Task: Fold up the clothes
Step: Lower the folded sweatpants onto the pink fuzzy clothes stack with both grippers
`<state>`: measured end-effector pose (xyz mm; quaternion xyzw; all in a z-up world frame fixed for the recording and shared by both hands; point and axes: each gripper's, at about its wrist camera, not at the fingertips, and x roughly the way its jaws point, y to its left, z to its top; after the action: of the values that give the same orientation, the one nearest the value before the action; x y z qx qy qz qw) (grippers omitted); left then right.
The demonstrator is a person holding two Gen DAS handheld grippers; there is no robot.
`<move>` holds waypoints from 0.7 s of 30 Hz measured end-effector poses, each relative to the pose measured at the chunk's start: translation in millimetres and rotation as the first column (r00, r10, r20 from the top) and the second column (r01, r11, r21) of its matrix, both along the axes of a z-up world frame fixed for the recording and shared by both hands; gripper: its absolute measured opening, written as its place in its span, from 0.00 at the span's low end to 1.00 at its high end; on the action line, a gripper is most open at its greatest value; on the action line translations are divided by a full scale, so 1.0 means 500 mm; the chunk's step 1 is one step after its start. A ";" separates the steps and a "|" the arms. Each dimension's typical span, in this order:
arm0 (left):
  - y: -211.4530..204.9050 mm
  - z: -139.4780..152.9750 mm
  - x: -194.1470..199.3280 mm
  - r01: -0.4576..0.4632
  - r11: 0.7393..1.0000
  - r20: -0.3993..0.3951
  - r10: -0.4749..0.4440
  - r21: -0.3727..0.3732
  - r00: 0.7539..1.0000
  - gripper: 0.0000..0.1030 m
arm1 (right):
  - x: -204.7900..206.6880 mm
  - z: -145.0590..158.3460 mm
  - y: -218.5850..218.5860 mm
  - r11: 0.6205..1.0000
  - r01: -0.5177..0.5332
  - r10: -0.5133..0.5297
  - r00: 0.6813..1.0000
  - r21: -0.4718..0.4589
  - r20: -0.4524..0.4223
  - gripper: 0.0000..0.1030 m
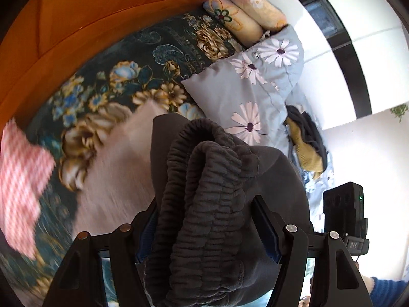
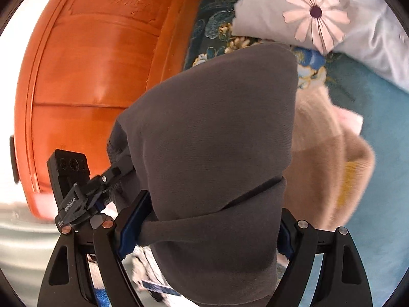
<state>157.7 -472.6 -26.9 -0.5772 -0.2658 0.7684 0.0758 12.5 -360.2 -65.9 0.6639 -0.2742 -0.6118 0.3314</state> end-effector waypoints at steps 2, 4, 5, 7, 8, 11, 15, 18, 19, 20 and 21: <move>-0.004 -0.021 -0.017 0.030 0.999 0.030 -0.029 -0.015 0.999 0.69 | -0.004 -0.022 -0.008 1.000 0.021 -0.021 0.999 -0.003 0.026 0.83; -0.005 -0.041 -0.031 0.046 0.999 0.049 -0.045 -0.019 0.998 0.69 | -0.003 -0.040 -0.010 1.000 0.025 -0.026 0.999 0.009 0.042 0.83; -0.006 -0.051 -0.036 0.053 0.998 0.056 -0.052 -0.020 0.997 0.69 | -0.003 -0.049 -0.010 1.000 0.027 -0.028 0.998 0.015 0.049 0.83; -0.004 -0.056 -0.045 0.072 0.997 0.055 -0.071 -0.031 0.996 0.69 | -0.001 -0.061 -0.009 0.999 0.036 -0.038 0.998 0.022 0.058 0.83; -0.002 -0.057 -0.049 0.085 0.996 0.051 -0.083 -0.038 0.995 0.70 | 0.000 -0.067 -0.009 0.999 0.042 -0.043 0.997 0.025 0.061 0.83; 0.003 -0.064 -0.053 0.108 0.992 0.048 -0.106 -0.058 0.993 0.71 | 0.008 -0.075 -0.004 0.998 0.063 -0.065 0.995 0.027 0.074 0.83; -0.003 -0.063 -0.032 0.085 0.995 0.035 -0.084 -0.046 0.996 0.72 | 0.009 -0.078 0.005 0.998 0.050 -0.053 0.996 0.038 0.078 0.83; -0.016 -0.050 -0.019 0.061 0.997 0.039 -0.060 -0.039 0.997 0.72 | 0.010 -0.053 0.009 0.999 0.021 -0.023 0.998 0.035 0.054 0.83; -0.019 -0.045 -0.016 0.056 0.998 0.040 -0.054 -0.042 0.998 0.73 | 0.012 -0.046 0.010 0.999 0.006 -0.008 0.999 0.039 0.045 0.83; -0.022 -0.039 -0.013 0.051 0.998 0.040 -0.050 -0.045 0.998 0.75 | 0.022 -0.041 0.008 0.999 -0.013 0.011 0.999 0.047 0.034 0.83; -0.025 -0.033 -0.011 0.047 0.998 0.040 -0.045 -0.049 0.998 0.75 | 0.028 -0.036 0.008 0.998 -0.028 0.026 0.999 0.055 0.023 0.83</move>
<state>152.5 -485.2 -43.7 -0.5999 -0.2348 0.7613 0.0739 26.4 -356.0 -83.8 0.6832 -0.2519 -0.6071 0.3181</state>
